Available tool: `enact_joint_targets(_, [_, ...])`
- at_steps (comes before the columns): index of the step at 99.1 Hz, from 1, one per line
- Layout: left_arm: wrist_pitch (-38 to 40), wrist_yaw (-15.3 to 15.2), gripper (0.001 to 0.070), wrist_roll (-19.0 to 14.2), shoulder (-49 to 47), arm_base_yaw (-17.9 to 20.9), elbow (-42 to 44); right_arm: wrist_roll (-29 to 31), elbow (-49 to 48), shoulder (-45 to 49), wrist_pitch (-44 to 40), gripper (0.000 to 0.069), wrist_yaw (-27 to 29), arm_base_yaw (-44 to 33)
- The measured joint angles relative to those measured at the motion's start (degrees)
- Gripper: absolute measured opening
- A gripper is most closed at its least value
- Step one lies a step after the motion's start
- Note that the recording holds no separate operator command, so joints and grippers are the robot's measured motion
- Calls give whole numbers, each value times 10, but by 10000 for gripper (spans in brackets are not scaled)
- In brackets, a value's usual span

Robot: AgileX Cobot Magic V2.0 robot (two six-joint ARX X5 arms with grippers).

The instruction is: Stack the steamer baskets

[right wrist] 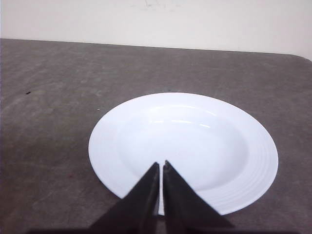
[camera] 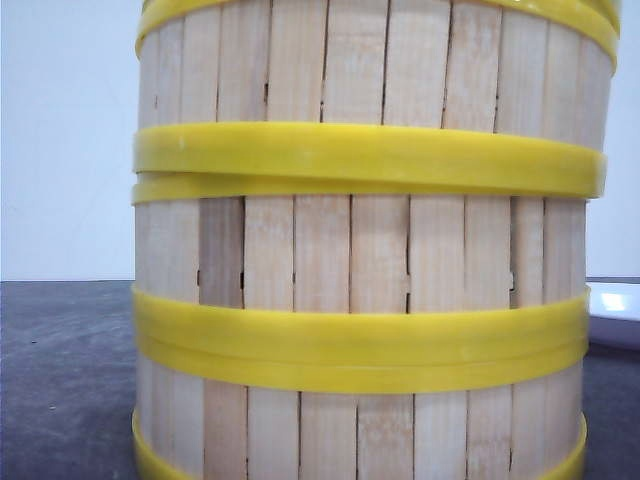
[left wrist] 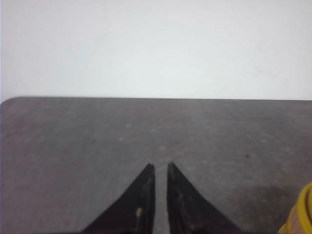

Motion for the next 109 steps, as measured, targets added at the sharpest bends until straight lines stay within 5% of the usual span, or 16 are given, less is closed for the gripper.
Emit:
enact_joint_targets(15, [-32,39,18,-15,0,57,-6,0,0,0,0,5,0,0])
enact_joint_targets(28, [24,113,18,-4,-3,133,-73,0,0,0,0,5,0,0])
enact_joint_targets(55, [425,264,18,35,-44,196,-342,0,0,0,0,5,0,0])
enact_joint_targets(61, [465,273,18,31,-54,207,-390,0,0,0,0,5,0,0])
enact_joint_targets(81, [417,287,18,23,-85,243,-445,0,0,0,0,5,0,0])
enact_joint_targets(82, [382,269,18,74,-85,262,-464,-1,0,0,0,5,0,0])
enact_joint_targets(109, [382,265,18,104,-85,262,-464,-3,0,0,0,5,0,0])
